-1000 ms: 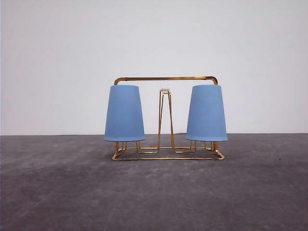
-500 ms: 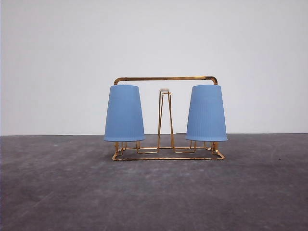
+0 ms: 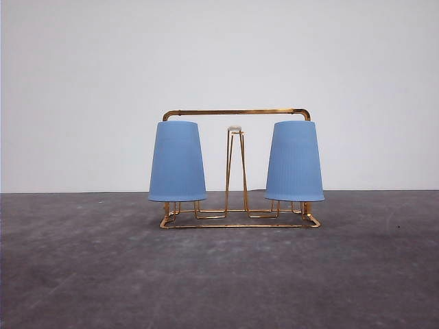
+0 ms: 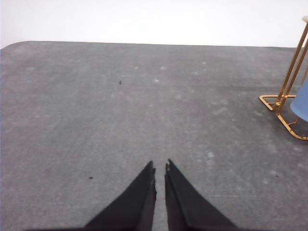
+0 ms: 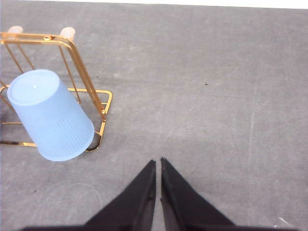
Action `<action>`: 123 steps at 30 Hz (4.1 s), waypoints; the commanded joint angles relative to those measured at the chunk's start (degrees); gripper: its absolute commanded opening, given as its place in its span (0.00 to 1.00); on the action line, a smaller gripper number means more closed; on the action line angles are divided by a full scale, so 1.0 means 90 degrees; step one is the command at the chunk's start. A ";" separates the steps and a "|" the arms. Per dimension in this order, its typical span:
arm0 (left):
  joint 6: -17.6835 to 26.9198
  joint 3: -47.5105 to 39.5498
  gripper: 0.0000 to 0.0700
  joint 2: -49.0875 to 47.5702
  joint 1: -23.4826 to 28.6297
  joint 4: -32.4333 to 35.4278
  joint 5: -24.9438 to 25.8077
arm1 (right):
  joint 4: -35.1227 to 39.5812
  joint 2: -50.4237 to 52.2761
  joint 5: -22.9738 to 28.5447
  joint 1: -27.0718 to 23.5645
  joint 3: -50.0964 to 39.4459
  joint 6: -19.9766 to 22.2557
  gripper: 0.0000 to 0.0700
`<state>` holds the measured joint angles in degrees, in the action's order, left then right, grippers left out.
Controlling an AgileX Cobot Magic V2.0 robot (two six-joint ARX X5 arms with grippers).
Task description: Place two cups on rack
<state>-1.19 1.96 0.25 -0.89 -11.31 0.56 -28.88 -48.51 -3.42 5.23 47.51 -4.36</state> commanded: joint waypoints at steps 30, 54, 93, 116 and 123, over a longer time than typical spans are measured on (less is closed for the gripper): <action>-0.0063 -0.0092 0.02 0.0000 -0.0005 -0.0046 -0.0019 | 0.2194 0.4637 0.0221 -0.0441 -0.4906 0.0533 0.02; -0.0063 -0.0092 0.02 0.0000 -0.0005 -0.0028 -0.0019 | 0.2211 0.5367 0.0221 -0.0437 -0.5204 0.0554 0.02; -0.0063 -0.0092 0.02 0.0000 -0.0005 -0.0028 -0.0019 | 0.2210 0.5367 0.0221 -0.0437 -0.5204 0.0554 0.02; -0.0063 -0.0092 0.02 0.0000 -0.0005 -0.0028 -0.0019 | 0.2211 0.5367 0.0221 -0.0437 -0.5204 0.0554 0.02; -0.0063 -0.0092 0.02 0.0000 -0.0005 -0.0029 -0.0019 | 0.2212 0.5367 0.0221 -0.0437 -0.5204 0.0554 0.02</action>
<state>-1.34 1.96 0.27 -0.89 -11.27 0.34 -9.58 -0.14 -1.45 1.28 0.84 0.64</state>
